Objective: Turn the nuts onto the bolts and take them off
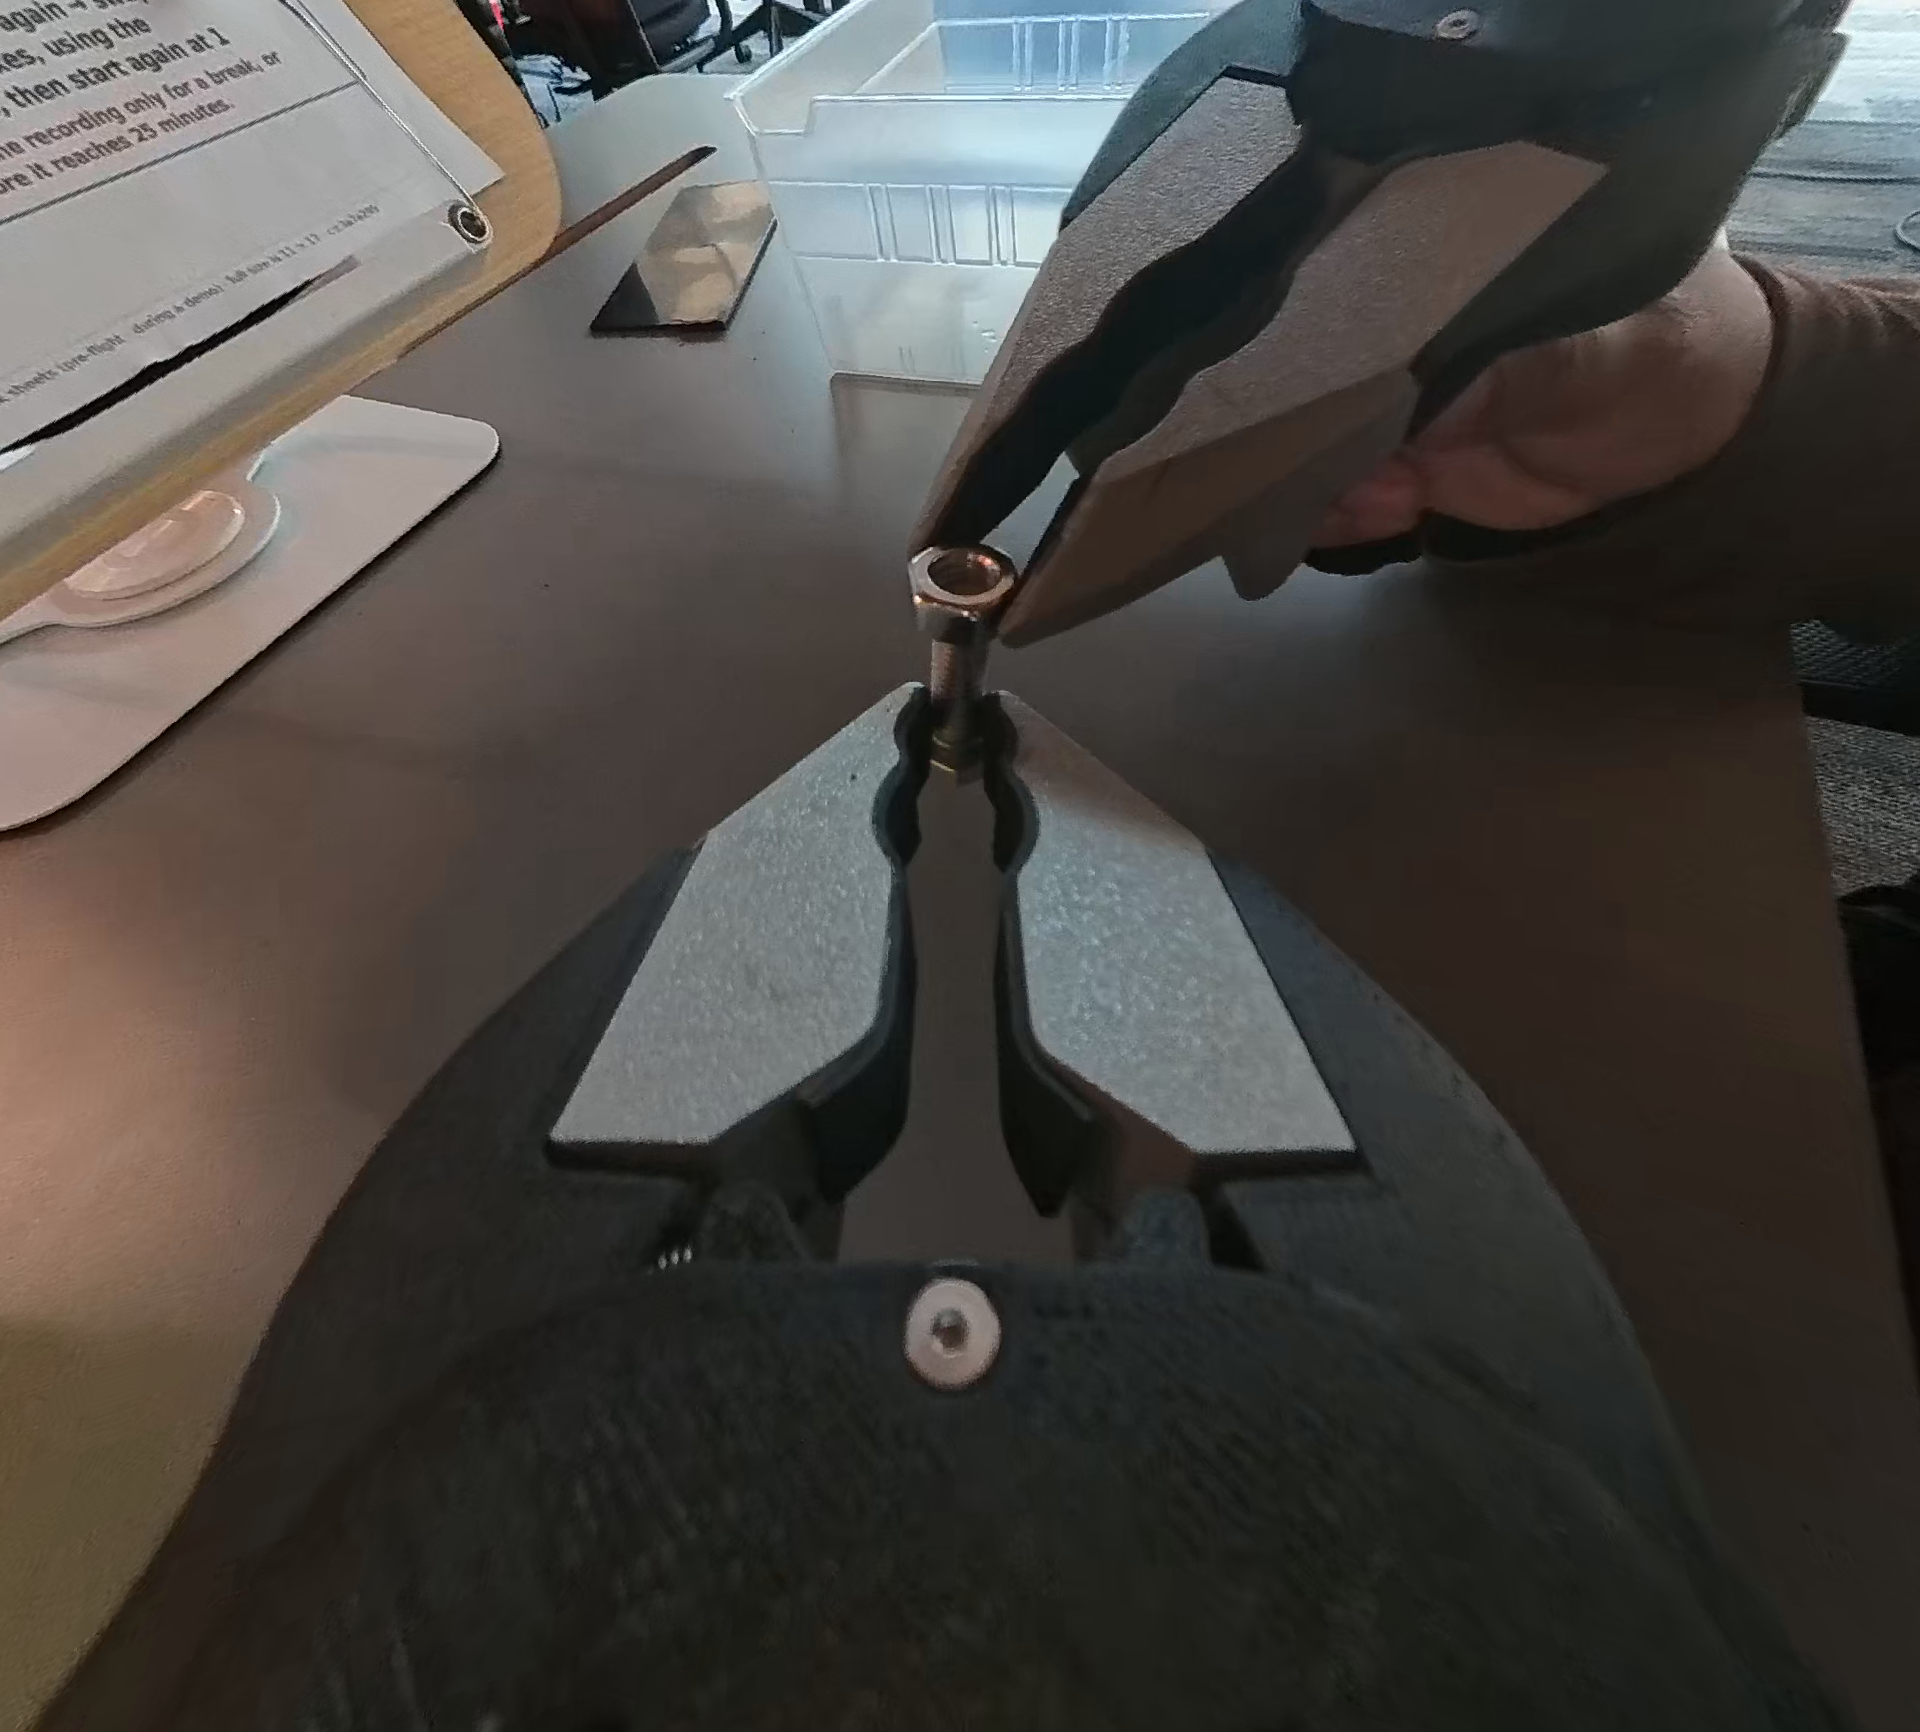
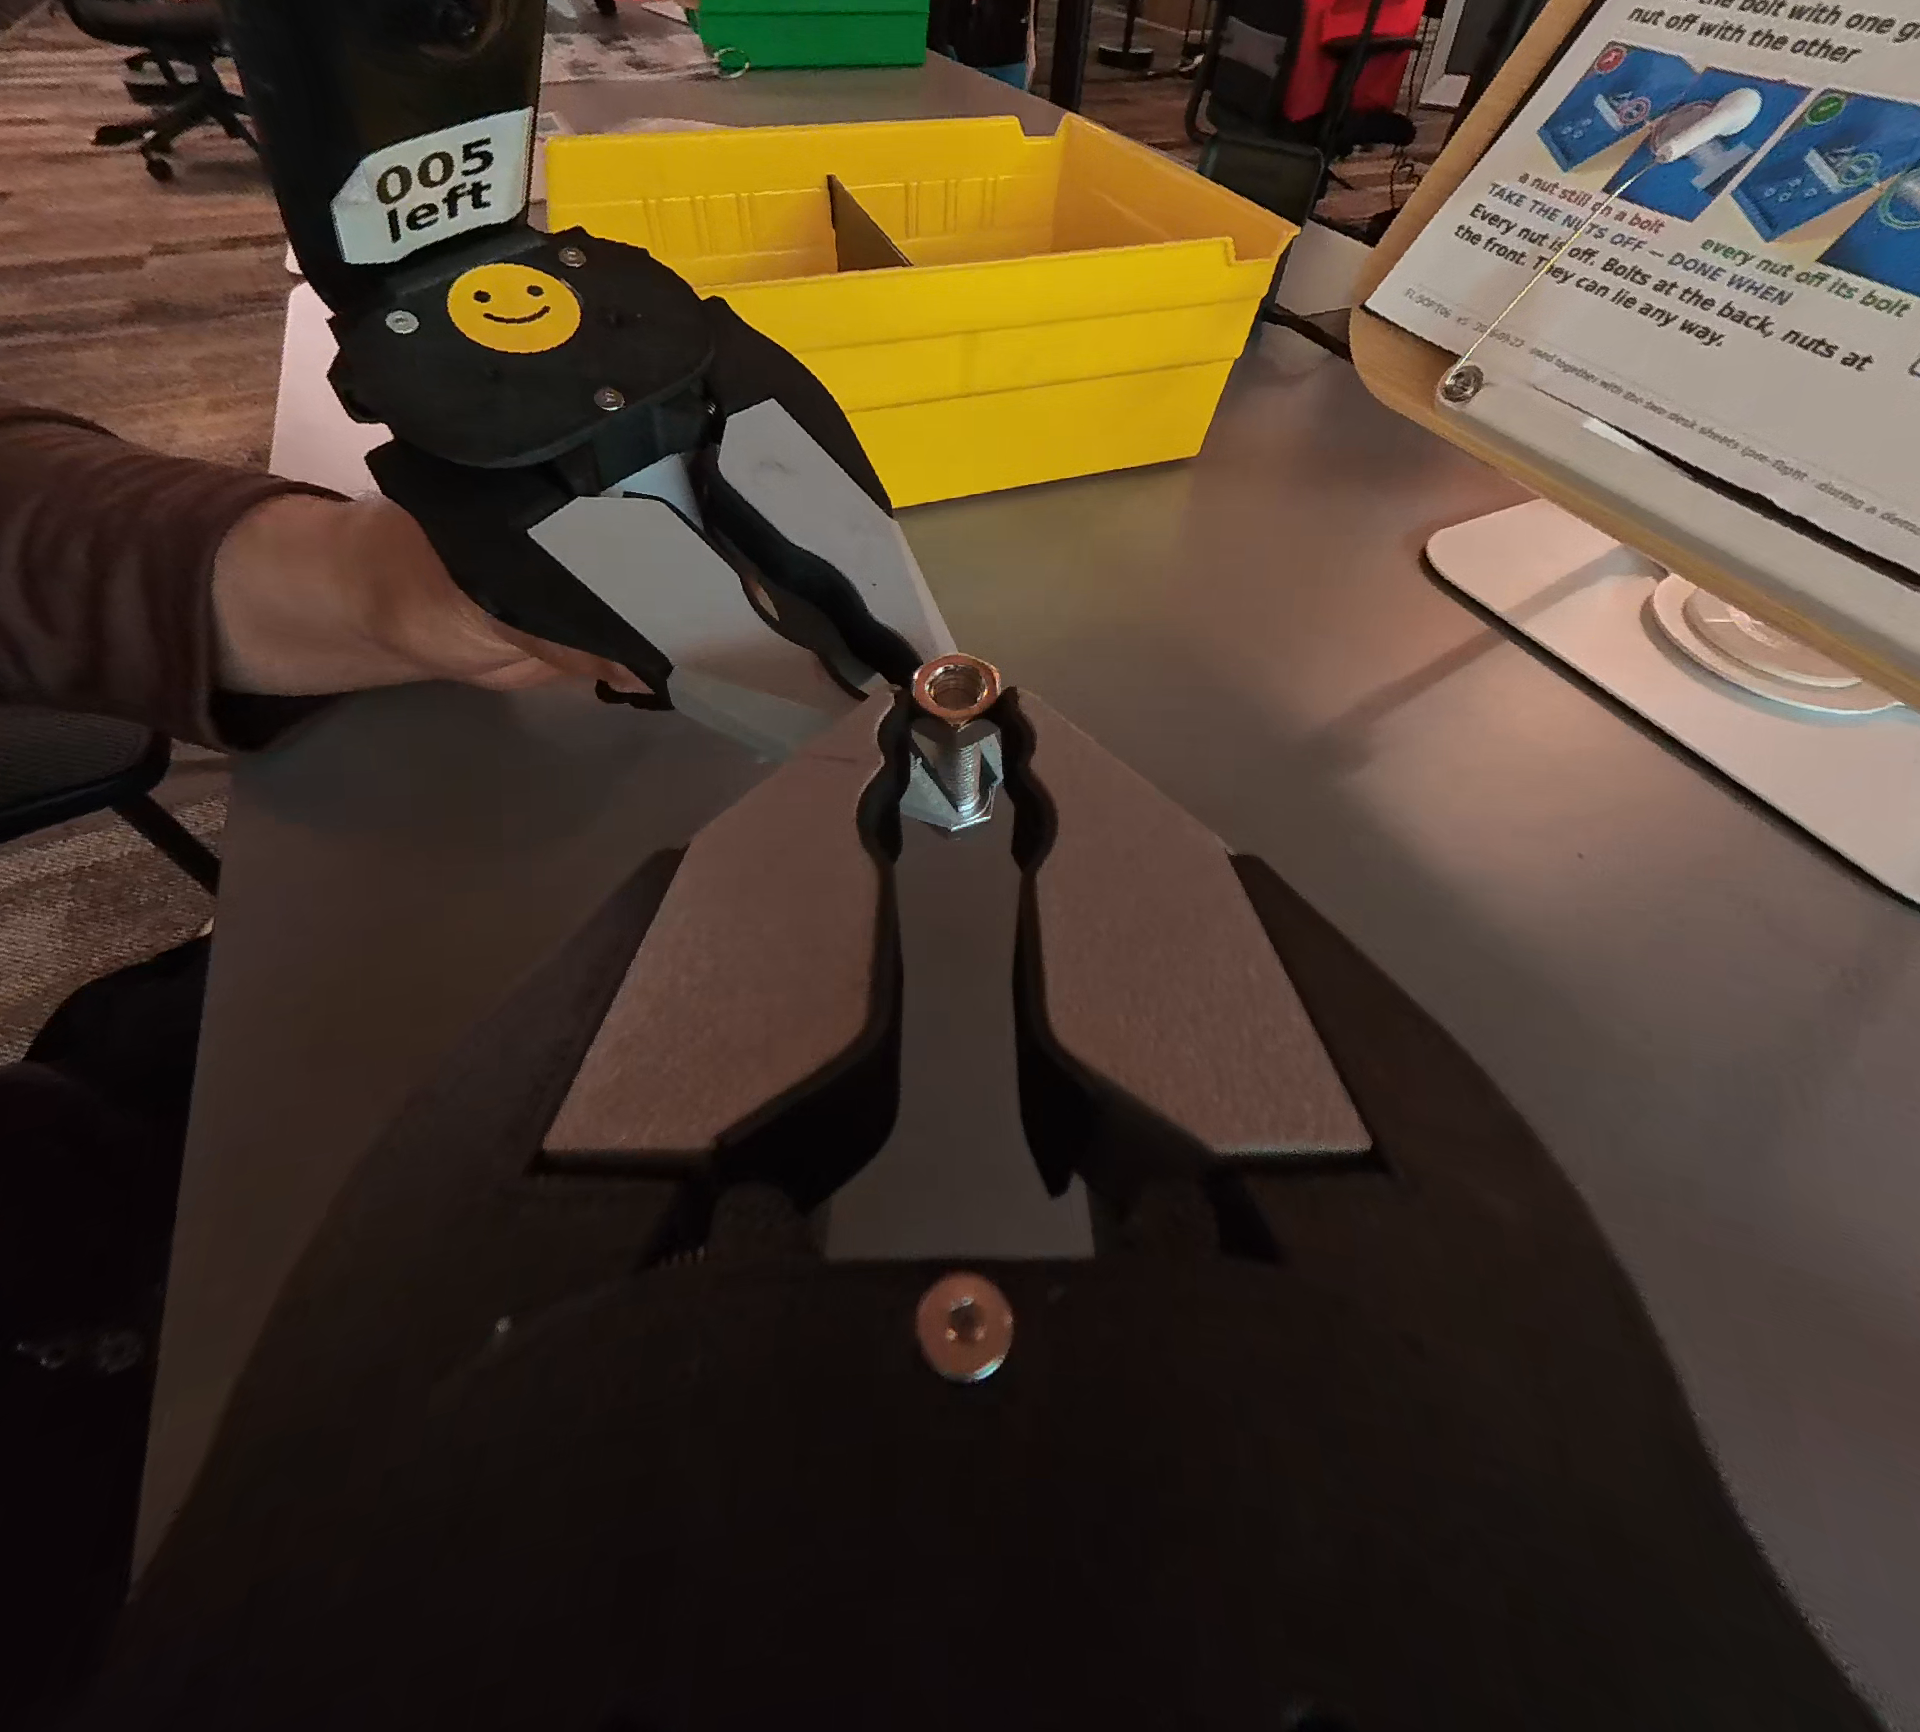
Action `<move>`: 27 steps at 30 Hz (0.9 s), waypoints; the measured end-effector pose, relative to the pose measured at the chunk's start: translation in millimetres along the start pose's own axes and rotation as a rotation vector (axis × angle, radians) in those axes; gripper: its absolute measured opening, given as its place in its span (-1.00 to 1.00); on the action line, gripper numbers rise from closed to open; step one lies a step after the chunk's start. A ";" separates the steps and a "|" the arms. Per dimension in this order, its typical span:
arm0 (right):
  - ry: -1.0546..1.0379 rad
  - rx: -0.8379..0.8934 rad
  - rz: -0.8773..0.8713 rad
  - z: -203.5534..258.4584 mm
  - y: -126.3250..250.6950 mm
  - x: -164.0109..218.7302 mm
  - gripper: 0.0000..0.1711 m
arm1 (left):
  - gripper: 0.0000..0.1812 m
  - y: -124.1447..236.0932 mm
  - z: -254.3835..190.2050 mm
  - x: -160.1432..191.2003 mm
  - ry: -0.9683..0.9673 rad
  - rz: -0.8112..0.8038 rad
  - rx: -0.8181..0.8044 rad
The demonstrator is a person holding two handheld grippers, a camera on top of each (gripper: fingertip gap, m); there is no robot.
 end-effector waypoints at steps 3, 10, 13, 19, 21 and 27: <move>-0.017 0.006 -0.001 0.1 -0.4 0.1 -0.85 | -0.91 0.0 0.2 0.1 -0.002 0.002 -0.003; -0.018 0.017 -0.006 0.9 -0.5 0.2 -0.85 | -0.92 0.1 0.5 0.0 0.001 -0.001 -0.001; -0.014 0.017 -0.007 1.0 -0.2 -0.1 -0.85 | -0.92 0.1 0.4 -0.1 0.002 -0.005 0.003; 0.013 0.021 -0.007 2.4 -0.5 -0.3 -0.83 | -0.91 0.8 0.1 -1.1 0.006 -0.016 0.011; 0.016 0.016 -0.003 2.9 -1.2 0.2 -0.81 | -0.91 0.9 0.0 -1.1 0.005 -0.016 0.011; 0.021 0.008 -0.020 3.1 1.6 -1.6 -0.74 | -0.92 1.5 1.5 -0.7 0.011 -0.020 0.010</move>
Point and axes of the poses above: each gripper's, where its closed fingertips meet, y back along the fingers, x out of its underside, z = x × y across the jaws, the point moved 9 cm from there along y, back along the fingers, and after that the axes turned 5 degrees about -y, right-handed, at the moved point
